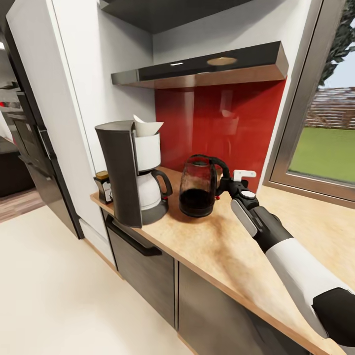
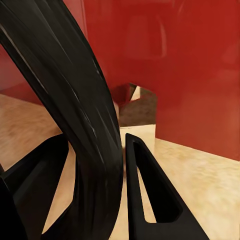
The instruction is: Set up a coffee station on the kitchen countertop: keep the coffee maker on the countertop, move the bottle of coffee from the kitchen shelf to the counter next to the coffee maker, place a paper coffee filter on top of the coffee maker, put the saucer next to the coffee maker with the coffee cup on the saucer, and place the electric kettle next to the coffee maker.
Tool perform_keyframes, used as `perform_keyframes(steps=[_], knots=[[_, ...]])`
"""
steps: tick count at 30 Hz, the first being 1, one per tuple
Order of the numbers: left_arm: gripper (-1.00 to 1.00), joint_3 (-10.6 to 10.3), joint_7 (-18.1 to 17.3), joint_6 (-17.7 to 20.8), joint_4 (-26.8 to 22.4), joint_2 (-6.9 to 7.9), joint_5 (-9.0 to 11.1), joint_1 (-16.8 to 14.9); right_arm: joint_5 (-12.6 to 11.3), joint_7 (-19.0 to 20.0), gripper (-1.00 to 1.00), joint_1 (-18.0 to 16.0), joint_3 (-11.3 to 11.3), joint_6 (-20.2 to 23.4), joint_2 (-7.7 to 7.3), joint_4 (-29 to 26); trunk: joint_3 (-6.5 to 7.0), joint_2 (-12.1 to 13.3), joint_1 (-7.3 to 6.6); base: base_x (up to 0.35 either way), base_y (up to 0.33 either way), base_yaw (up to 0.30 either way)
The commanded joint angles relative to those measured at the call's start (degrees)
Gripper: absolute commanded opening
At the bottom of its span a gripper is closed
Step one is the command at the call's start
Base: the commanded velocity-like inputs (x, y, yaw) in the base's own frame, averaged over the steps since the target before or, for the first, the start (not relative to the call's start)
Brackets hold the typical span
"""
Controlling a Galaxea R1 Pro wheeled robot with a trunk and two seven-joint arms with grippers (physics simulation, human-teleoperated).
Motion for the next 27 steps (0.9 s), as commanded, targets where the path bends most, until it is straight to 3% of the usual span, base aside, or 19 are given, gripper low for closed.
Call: perform_keyframes(steps=[1, 8, 21, 27], knots=[[1.0, 0.5, -0.2, 0.0, 0.1, 0.0, -0.3, 0.0, -0.2, -0.5, -1.0, -0.1, 0.3, 0.2, -0.08, -0.1, -0.06, 0.0, 0.01, 0.079, 0.0, 0.0], [1.0, 0.5, -0.2, 0.0, 0.1, 0.0, -0.3, 0.0, -0.2, -0.5, -1.0, -0.1, 0.3, 0.2, -0.08, -0.1, -0.06, 0.0, 0.01, 0.026, 0.0, 0.0], [1.0, 0.5, -0.2, 0.0, 0.1, 0.0, -0.3, 0.0, -0.2, -0.5, -1.0, -0.1, 0.3, 0.2, -0.08, -0.1, -1.85, -4.0, 2.21, 0.001, 0.0, 0.0], [1.0, 0.5, -0.2, 0.0, 0.1, 0.0, -0.3, 0.0, -0.2, -0.5, -1.0, -0.1, 0.3, 0.2, -0.08, -0.1, -1.85, -4.0, 2.21, 0.0, 0.0, 0.0]])
